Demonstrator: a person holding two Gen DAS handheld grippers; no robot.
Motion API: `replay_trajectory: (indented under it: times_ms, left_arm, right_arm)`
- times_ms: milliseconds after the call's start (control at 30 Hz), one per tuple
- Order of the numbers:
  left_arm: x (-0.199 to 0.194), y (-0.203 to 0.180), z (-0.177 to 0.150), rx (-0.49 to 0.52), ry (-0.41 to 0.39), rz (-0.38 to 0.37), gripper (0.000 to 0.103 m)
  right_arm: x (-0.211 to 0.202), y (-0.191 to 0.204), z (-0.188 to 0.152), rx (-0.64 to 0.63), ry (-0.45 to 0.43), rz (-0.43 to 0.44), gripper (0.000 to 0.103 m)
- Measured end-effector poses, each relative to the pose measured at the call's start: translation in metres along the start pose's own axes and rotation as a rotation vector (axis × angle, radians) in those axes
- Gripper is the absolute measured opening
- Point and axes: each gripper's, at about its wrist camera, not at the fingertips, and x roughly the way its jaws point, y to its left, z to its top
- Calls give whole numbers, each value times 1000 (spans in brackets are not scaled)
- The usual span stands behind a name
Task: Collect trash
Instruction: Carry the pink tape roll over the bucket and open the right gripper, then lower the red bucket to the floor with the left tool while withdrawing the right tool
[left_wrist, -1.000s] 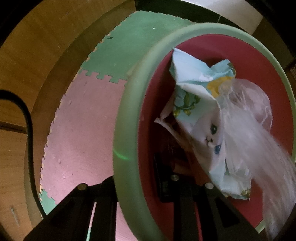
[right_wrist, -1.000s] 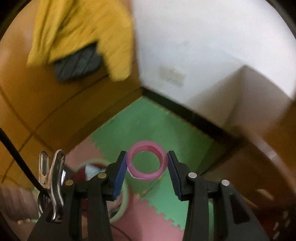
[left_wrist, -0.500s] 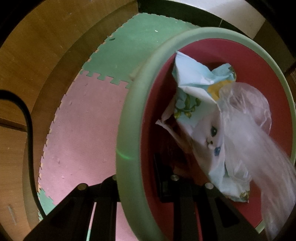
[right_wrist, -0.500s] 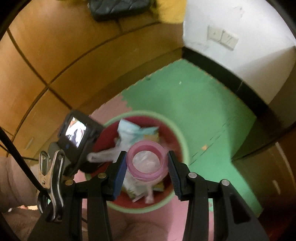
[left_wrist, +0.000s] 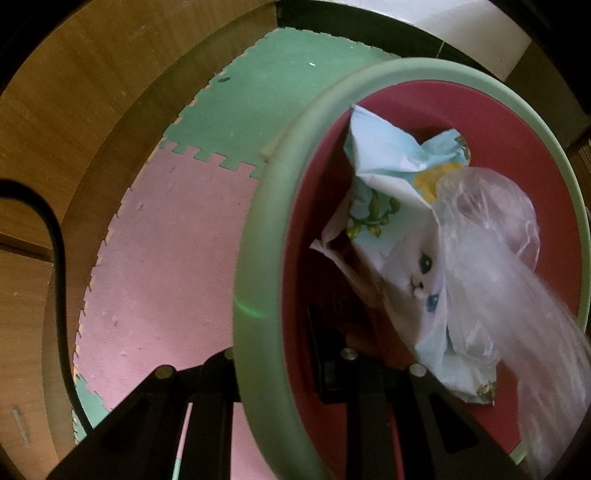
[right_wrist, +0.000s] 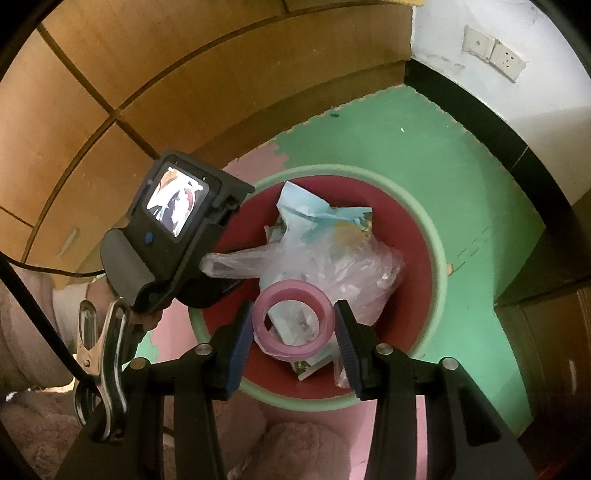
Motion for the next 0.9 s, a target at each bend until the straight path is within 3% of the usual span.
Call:
replay_trajectory:
  times_ms: [267, 400, 500, 900]
  left_arm:
    - [-1, -2, -2, 31, -14, -25, 19]
    - [-1, -3, -2, 63, -13, -60, 19]
    - [-1, -4, -2, 71, -12, -83, 19]
    - [1, 1, 0, 58, -11, -101, 19]
  right_arm:
    - [10, 7, -6, 94, 6, -4, 45]
    - [13, 15, -11, 158, -1, -58, 55]
    - [13, 20, -10, 192, 12, -70, 57]
    - [-12, 28, -2, 133, -16, -121, 57]
